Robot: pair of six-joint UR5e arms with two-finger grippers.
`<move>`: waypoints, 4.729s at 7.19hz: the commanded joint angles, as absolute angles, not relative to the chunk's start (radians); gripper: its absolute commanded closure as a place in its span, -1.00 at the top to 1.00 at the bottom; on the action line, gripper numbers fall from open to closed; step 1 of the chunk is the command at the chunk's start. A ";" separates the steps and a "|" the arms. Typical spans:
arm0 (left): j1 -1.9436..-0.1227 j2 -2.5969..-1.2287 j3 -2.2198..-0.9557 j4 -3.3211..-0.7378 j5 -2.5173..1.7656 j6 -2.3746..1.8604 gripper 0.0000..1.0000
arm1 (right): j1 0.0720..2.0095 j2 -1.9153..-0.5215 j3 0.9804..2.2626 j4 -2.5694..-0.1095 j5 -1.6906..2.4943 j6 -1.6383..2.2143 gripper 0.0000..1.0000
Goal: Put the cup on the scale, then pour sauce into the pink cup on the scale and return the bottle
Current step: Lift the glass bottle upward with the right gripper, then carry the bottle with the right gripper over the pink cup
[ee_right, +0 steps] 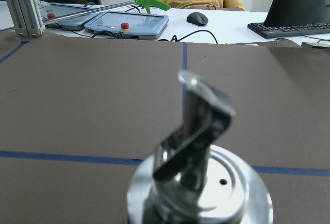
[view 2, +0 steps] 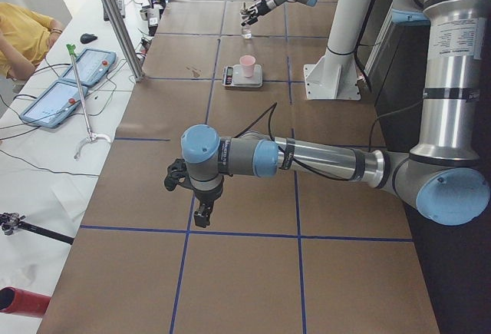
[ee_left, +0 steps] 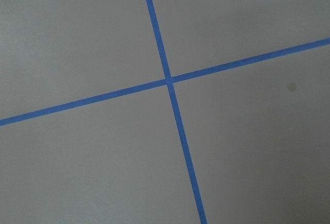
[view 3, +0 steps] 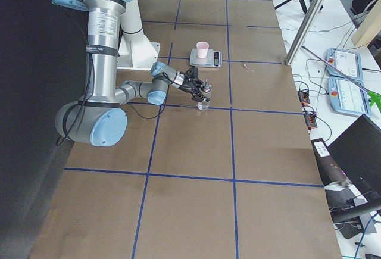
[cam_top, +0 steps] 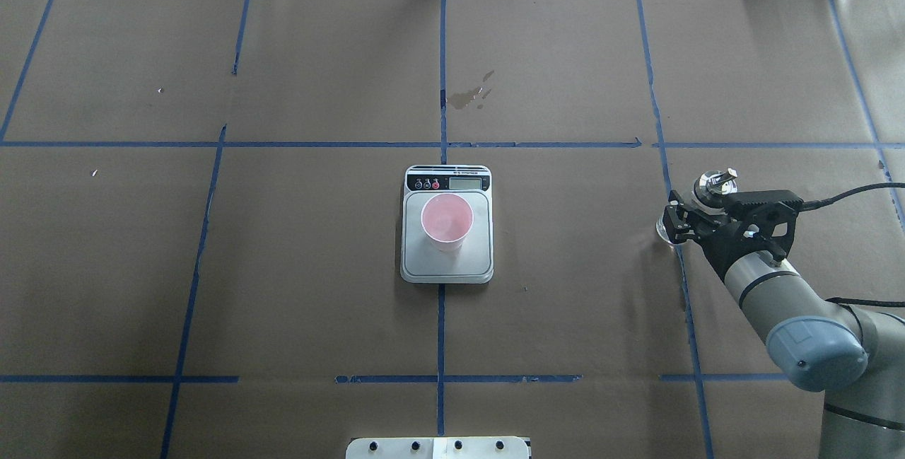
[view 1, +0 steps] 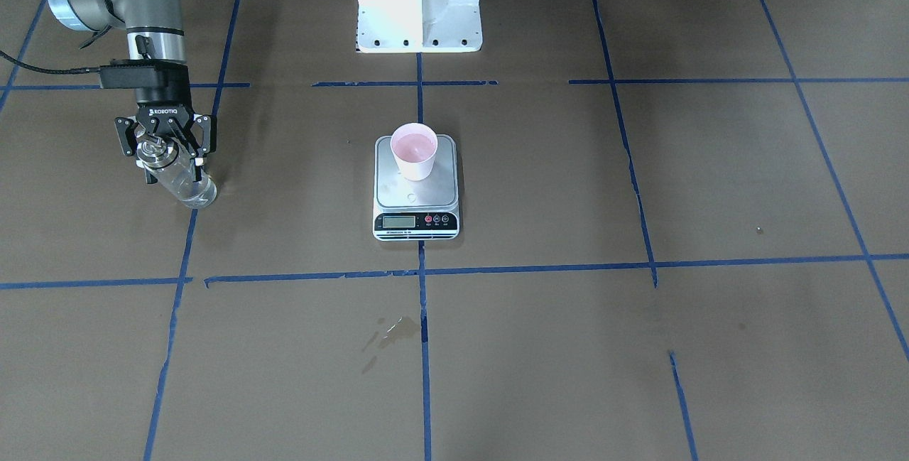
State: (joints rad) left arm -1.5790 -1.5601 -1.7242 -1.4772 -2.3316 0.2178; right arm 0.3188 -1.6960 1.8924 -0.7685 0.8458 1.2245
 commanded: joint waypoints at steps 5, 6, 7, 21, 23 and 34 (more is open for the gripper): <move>-1.578 -1.560 -1.730 -1.477 -2.332 0.218 1.00 | 0.337 -1.655 2.026 -0.679 0.767 1.054 -1.00; -1.578 -1.560 -1.732 -1.477 -2.332 0.218 1.00 | 0.348 -1.652 2.028 -0.655 0.761 0.958 -1.00; -1.578 -1.560 -1.732 -1.477 -2.332 0.218 1.00 | 0.356 -1.652 2.020 -0.658 0.755 0.945 -1.00; -1.580 -1.559 -1.723 -1.476 -2.332 0.218 1.00 | 0.310 -1.202 1.948 -1.607 0.678 0.694 -1.00; -1.580 -1.559 -1.720 -1.474 -2.332 0.218 1.00 | 0.266 -1.126 1.947 -1.846 0.622 0.683 -1.00; -1.580 -1.557 -1.717 -1.465 -2.332 0.218 1.00 | 0.204 -0.994 1.753 -2.033 0.281 0.367 -1.00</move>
